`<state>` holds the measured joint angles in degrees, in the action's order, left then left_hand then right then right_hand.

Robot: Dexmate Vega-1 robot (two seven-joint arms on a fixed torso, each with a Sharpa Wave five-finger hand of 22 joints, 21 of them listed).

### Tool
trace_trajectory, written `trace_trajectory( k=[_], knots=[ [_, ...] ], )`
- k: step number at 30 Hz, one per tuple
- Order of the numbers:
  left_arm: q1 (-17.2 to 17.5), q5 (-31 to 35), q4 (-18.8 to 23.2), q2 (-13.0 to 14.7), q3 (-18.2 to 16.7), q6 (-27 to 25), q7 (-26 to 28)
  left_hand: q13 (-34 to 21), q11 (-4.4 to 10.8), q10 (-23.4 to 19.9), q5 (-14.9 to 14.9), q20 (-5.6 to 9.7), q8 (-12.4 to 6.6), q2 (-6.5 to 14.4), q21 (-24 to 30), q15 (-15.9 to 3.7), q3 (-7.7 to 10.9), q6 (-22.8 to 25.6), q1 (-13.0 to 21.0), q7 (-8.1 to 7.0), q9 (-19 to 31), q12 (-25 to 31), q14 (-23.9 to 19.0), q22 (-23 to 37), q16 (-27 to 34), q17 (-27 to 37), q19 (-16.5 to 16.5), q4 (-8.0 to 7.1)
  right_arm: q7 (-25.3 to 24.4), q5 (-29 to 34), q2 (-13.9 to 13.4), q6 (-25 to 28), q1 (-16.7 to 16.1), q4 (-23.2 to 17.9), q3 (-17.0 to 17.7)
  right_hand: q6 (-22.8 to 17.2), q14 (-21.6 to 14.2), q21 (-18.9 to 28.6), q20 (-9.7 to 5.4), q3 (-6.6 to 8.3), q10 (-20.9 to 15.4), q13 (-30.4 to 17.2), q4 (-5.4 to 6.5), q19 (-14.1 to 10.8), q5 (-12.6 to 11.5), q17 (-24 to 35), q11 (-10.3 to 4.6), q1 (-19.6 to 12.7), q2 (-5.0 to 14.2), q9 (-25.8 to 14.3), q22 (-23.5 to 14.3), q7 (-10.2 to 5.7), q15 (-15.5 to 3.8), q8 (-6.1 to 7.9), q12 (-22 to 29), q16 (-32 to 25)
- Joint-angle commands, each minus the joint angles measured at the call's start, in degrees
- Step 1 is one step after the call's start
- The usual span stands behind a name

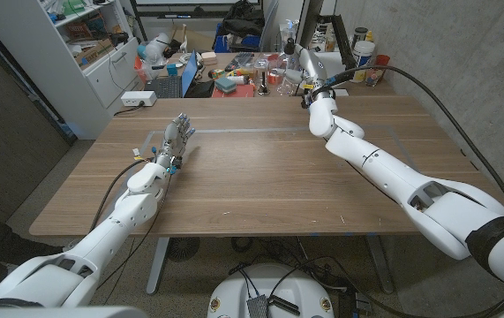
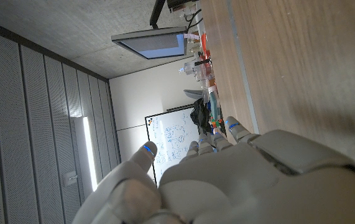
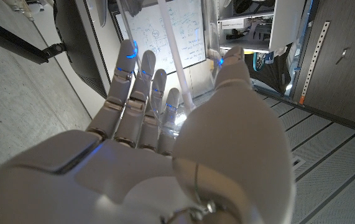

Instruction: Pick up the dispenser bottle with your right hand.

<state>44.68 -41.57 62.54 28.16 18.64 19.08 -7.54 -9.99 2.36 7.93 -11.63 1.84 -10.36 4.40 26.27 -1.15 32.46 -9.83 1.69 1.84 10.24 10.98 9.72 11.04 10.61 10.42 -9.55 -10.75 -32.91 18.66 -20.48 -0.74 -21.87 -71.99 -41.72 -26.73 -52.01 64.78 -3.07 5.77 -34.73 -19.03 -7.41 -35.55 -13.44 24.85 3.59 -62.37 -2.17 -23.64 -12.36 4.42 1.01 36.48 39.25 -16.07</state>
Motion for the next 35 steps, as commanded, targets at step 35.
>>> trace_trajectory(
  k=[35],
  knots=[
    [4.5,0.5,7.5,2.5,-0.3,-1.2,3.6,-0.3,0.15,0.3,-0.4,2.93,-0.35,5.6,-0.1,-0.04,-0.24,-1.3,-0.2,-0.37,0.1,0.2,3.1,0.2,0.2,0.1,-3.3,0.02,-0.8,0.0,-2.3,0.8,-3.6,-5.7,2.4,-11.5,-8.9,1.1,-9.1,0.89,-7.9,-0.2,0.6,0.3,0.0,0.7,-7.33,-9.7,10.03,0.3,0.6,-7.46,-14.04,1.51,0.4,0.7]
  ],
)
